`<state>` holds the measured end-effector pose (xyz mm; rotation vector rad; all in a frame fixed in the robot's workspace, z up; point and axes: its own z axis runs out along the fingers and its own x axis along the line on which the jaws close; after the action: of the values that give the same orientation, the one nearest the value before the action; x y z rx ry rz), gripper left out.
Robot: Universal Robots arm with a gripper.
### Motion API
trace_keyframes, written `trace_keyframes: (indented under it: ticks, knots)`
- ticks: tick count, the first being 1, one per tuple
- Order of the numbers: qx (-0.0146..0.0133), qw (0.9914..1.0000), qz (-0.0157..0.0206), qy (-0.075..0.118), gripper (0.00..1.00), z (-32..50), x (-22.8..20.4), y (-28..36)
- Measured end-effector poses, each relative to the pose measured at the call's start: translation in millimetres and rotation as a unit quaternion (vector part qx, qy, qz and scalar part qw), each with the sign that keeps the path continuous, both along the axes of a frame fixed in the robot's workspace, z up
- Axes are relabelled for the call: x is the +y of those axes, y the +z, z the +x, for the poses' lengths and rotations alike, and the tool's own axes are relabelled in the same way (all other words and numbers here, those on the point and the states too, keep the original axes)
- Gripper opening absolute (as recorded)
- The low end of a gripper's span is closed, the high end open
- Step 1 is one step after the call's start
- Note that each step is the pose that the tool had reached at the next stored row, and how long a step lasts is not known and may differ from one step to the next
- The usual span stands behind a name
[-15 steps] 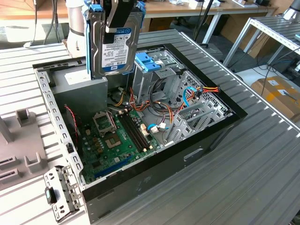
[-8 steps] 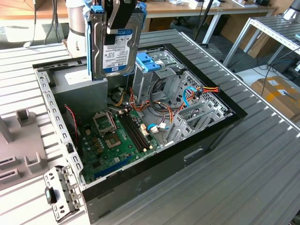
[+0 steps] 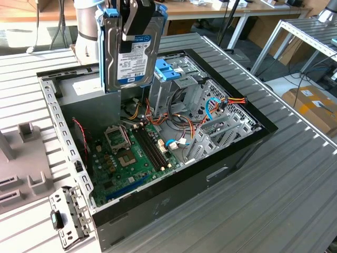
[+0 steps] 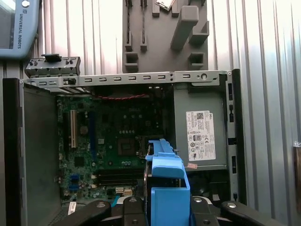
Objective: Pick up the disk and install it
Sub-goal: 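Pick up the disk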
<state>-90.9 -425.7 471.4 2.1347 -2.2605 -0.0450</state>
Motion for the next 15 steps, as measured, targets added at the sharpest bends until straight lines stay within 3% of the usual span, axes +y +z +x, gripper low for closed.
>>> trace_keyframes:
  ticks: [15]
  knots:
    - [0.0,1.0,0.0,0.0,0.36,0.9,-11.2,-0.3]
